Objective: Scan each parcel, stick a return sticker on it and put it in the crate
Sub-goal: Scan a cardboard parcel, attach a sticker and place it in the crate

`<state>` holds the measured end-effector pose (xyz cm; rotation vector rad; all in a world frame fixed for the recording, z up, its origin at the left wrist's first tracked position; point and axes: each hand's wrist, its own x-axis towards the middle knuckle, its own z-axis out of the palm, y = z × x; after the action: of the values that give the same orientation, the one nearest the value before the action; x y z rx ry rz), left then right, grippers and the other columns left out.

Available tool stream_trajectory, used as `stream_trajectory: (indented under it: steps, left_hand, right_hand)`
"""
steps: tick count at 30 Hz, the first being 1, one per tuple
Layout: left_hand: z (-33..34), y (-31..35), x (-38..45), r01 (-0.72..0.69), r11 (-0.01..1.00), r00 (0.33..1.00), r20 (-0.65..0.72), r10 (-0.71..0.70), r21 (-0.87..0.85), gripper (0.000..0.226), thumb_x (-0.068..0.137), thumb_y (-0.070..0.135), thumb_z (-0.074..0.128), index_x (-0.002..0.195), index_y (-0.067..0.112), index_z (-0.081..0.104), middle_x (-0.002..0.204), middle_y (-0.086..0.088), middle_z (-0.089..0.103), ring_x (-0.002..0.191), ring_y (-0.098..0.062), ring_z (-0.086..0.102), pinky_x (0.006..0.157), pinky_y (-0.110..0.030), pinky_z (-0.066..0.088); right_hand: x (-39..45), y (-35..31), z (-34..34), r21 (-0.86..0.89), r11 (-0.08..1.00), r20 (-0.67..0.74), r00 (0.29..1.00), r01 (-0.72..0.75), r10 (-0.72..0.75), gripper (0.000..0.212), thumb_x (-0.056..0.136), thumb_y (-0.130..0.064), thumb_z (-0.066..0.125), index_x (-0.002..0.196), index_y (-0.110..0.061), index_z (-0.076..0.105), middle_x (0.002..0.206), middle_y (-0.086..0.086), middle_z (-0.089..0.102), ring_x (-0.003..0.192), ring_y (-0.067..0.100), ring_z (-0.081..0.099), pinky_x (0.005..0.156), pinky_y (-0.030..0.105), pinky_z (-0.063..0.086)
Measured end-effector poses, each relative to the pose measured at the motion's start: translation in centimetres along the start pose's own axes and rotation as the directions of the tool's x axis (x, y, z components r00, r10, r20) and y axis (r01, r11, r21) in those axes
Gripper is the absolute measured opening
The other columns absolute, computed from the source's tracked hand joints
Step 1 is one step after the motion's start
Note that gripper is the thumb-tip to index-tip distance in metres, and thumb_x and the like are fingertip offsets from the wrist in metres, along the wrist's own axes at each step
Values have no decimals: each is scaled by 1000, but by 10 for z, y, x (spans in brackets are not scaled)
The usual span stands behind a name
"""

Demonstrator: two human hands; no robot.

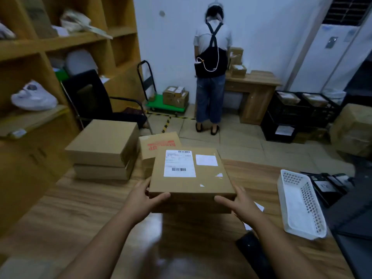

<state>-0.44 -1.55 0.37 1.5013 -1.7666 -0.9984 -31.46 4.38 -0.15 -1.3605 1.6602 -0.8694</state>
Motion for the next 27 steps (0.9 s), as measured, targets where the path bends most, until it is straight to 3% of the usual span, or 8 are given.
stream_trajectory:
  steps: [4,8,12,16,19,21,24,27]
  left_hand:
    - [-26,43,-23,-64,998,989,-138,61,-17,64,75,20,83,129,31,50,111,13,52,91,21,53,70,1,42]
    - [-59,66,-66,-94,994,946,-316,73,-50,85,67,28,89,141,26,47,127,6,55,109,1,56,90,-13,47]
    - [-101,69,-128,-80,989,867,-498,6,-128,95,68,15,88,148,26,37,130,6,56,100,19,54,74,-3,46]
    - [-147,54,-198,-39,991,760,-648,-55,-129,98,68,15,88,148,31,35,134,11,53,107,18,51,75,-2,46]
    - [-176,36,-246,-8,989,659,-745,-105,-147,99,68,16,87,148,37,32,132,18,50,105,21,48,74,-1,44]
    - [-197,23,-279,19,989,585,-801,-128,-144,100,69,18,86,148,39,29,131,21,47,105,18,48,75,-1,41]
    - [-235,1,-332,112,986,471,-868,-159,-120,99,71,25,85,148,42,26,131,24,42,113,3,46,87,-10,38]
    - [-276,-22,-390,208,970,350,-917,-192,-123,100,70,32,85,148,46,23,136,22,40,120,-5,44,97,-27,41]
  right_hand:
    - [-4,-44,-19,-23,984,-17,984,176,-176,78,76,-50,78,141,-46,34,129,-9,42,122,11,45,105,38,42]
    - [-5,-86,-11,-24,933,29,933,360,-360,78,78,-31,80,138,-47,33,128,-10,43,118,5,44,95,21,37]
    - [-7,-127,30,9,873,167,861,487,-481,84,75,-32,83,142,-41,33,137,-11,39,126,1,40,99,14,31]
    - [-27,-177,91,109,818,271,775,565,-571,81,79,-24,80,141,-39,31,135,-10,38,103,-28,43,82,-4,36]
    - [-41,-213,148,142,761,342,690,633,-638,92,77,-36,81,148,-44,24,143,-15,39,118,-14,42,106,20,37]
    - [-50,-235,191,181,744,417,635,644,-651,97,75,-45,81,151,-46,20,145,-16,39,129,-2,40,112,32,35]
    - [-74,-269,263,219,716,485,563,663,-669,106,73,-47,81,153,-44,12,153,-18,31,137,2,35,114,37,35]
    - [-109,-303,338,281,678,539,473,679,-697,107,76,-41,80,154,-43,7,154,-24,25,137,0,32,113,31,34]
